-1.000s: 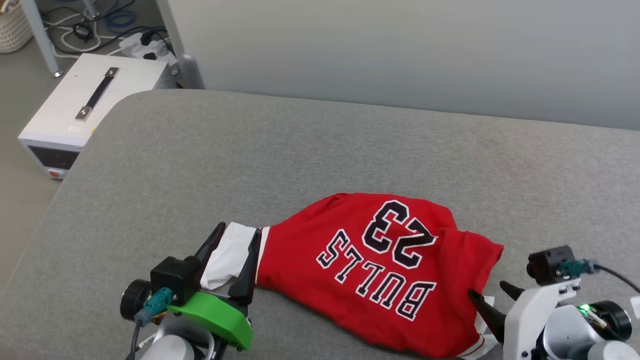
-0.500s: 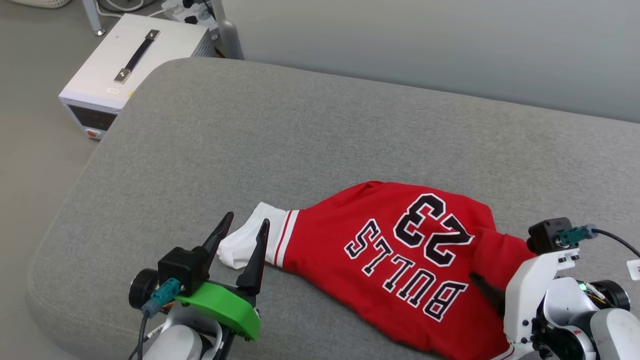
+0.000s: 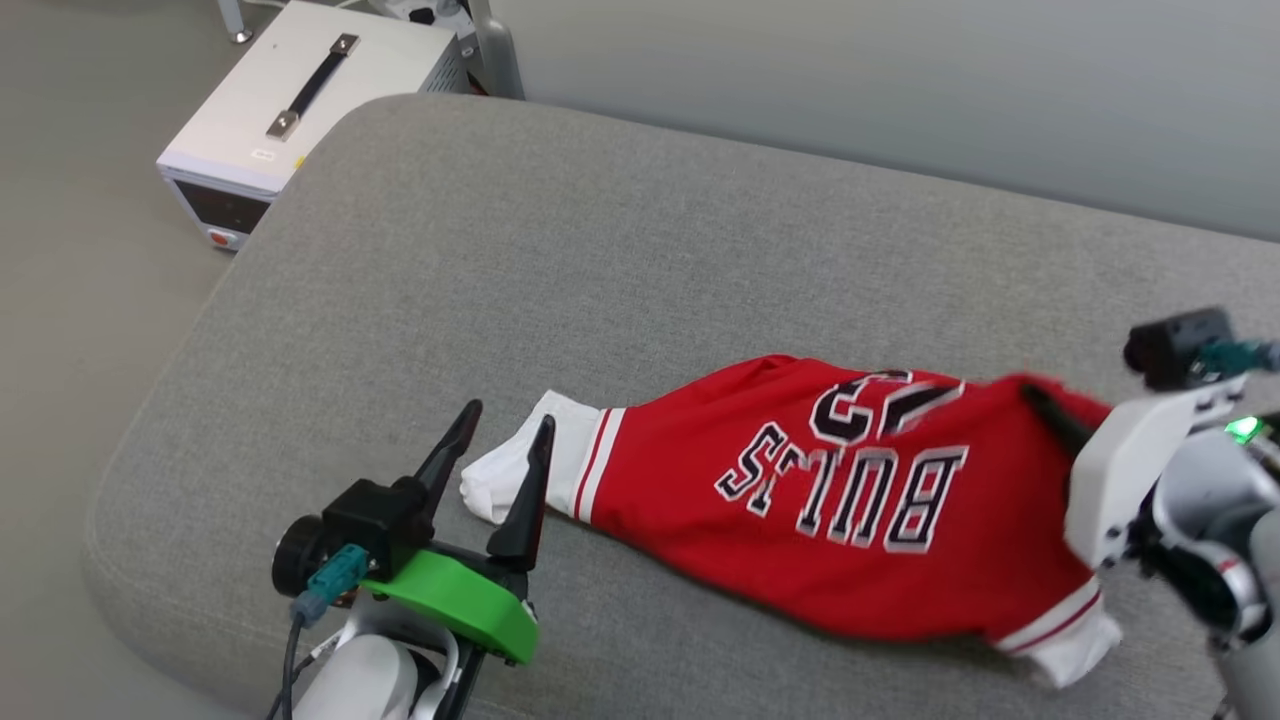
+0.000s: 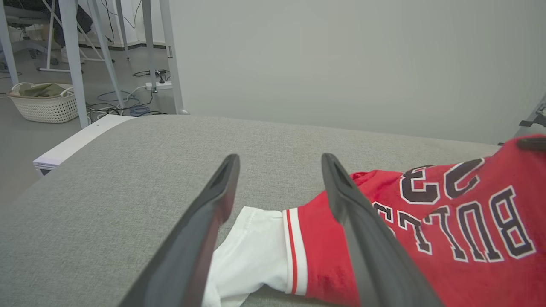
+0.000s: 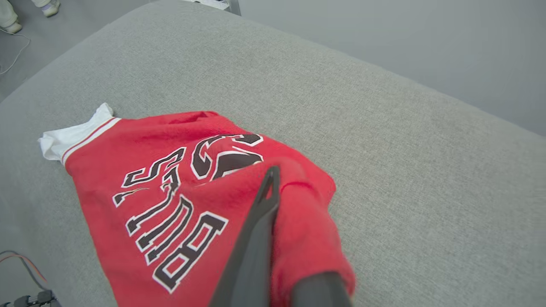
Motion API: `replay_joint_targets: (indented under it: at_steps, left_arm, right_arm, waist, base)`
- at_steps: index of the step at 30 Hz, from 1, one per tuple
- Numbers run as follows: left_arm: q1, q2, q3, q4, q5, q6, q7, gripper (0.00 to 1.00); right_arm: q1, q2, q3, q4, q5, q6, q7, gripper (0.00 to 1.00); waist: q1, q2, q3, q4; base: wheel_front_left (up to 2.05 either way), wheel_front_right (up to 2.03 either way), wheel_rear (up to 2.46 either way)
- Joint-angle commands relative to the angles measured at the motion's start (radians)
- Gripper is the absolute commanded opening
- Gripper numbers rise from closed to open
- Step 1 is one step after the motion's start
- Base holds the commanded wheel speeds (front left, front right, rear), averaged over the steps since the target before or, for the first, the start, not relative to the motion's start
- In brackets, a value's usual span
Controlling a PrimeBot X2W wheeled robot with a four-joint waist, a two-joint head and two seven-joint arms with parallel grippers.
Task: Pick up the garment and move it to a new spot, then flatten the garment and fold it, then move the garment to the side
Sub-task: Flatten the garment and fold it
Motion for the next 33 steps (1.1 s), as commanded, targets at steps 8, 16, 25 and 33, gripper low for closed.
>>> replay_joint_targets:
  at_steps: [8, 16, 25, 33]
  left_arm:
    - [-0.042, -0.057, 0.004, -0.009, 0.035, -0.036, -0.006, 1.00]
    - [-0.084, -0.103, 0.012, -0.007, 0.056, -0.057, -0.006, 1.00]
    - [-0.093, -0.126, 0.027, 0.002, 0.072, -0.066, -0.006, 1.00]
    - [-0.098, -0.127, 0.038, 0.020, 0.080, -0.068, -0.006, 1.00]
  right_arm:
    - [-0.236, -0.092, -0.017, 0.093, 0.006, -0.001, 0.066, 0.00]
    - [-0.459, -0.187, 0.077, 0.330, -0.046, -0.001, 0.055, 0.00]
    - [-0.585, -0.204, 0.226, 0.591, -0.116, -0.001, -0.084, 0.39]
    - [-0.631, -0.178, 0.323, 0.736, -0.036, -0.001, -0.167, 1.00]
  waist:
    - [0.0000, -0.0001, 0.136, 0.086]
    - [0.0000, -0.0001, 0.231, 0.165]
    - [0.0000, -0.0001, 0.246, 0.182]
    - [0.0000, -0.0001, 0.195, 0.136]
  base:
    - [0.00, 0.00, 0.00]
    - [0.00, 0.00, 0.00]
    - [0.00, 0.00, 0.00]
    - [0.00, 0.00, 0.00]
